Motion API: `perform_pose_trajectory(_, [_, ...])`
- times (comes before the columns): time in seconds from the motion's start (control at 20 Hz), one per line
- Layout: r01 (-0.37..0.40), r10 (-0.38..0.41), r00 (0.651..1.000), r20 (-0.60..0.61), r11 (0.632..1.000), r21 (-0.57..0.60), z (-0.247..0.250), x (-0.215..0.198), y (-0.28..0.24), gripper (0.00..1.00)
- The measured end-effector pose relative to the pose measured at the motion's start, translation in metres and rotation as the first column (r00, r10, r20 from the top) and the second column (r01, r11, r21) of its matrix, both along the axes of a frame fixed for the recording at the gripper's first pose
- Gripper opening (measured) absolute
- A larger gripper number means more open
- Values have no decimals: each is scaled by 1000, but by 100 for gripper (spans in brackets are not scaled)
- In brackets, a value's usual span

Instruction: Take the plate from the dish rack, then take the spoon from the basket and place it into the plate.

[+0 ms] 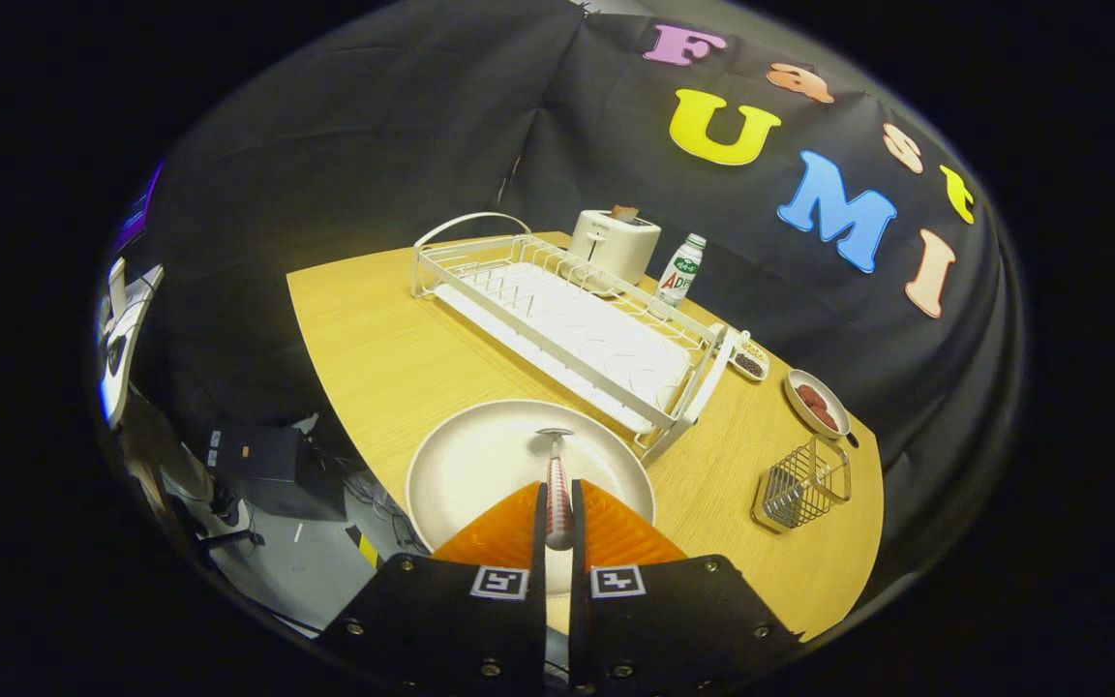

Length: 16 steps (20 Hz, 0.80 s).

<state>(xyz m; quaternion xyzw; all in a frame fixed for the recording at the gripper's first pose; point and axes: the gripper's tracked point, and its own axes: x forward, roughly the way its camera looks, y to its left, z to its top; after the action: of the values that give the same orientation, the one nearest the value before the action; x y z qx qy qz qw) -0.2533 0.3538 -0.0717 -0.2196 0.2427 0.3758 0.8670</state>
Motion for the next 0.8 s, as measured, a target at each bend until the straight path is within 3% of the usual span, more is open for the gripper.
perform_pose_trajectory(0.1, [-6,6,1000,-2,1000,-13,-4,0,-3,17])
perform_pose_trajectory(0.25, [-1,1,1000,2,1000,-7,-2,2,-7,17])
perform_pose_trajectory(0.3, [7,-7,1000,2,1000,-2,2,2,-9,24])
perform_pose_trajectory(0.55, [60,-62,997,41,997,54,29,17,-14,24])
perform_pose_trajectory(0.8, [144,-166,981,98,969,202,95,46,-22,24])
